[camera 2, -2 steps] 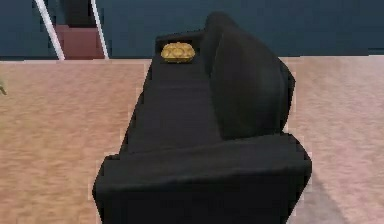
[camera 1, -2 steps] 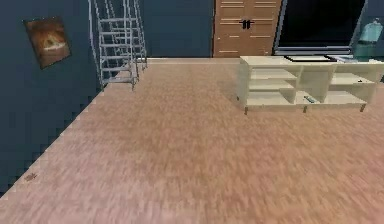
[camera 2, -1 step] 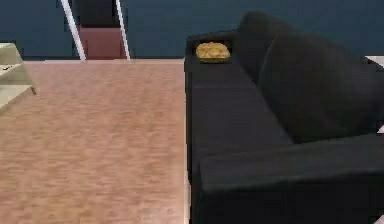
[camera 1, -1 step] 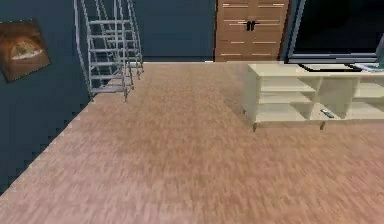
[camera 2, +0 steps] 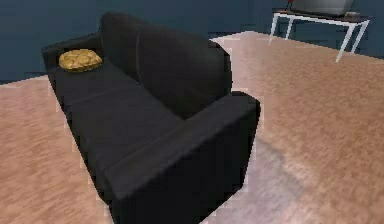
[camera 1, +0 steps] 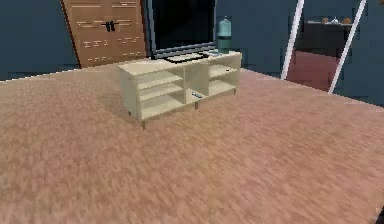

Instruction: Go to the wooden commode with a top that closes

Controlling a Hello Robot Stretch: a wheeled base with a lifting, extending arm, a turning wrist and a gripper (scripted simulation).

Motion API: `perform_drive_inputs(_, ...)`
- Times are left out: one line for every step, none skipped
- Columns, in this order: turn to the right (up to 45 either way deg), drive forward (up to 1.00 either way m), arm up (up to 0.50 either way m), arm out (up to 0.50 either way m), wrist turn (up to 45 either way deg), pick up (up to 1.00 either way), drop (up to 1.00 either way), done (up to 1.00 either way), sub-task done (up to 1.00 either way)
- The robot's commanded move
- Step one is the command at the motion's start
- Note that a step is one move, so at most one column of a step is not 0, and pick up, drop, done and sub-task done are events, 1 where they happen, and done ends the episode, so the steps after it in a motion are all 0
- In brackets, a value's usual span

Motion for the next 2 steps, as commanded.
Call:
perform_drive_inputs(0.0,0.55,0.0,0.0,0.0,0.0,0.0,0.0,0.0)
perform_drive_inputs(30.0,0.0,0.0,0.0,0.0,0.0,0.0,0.0,0.0)
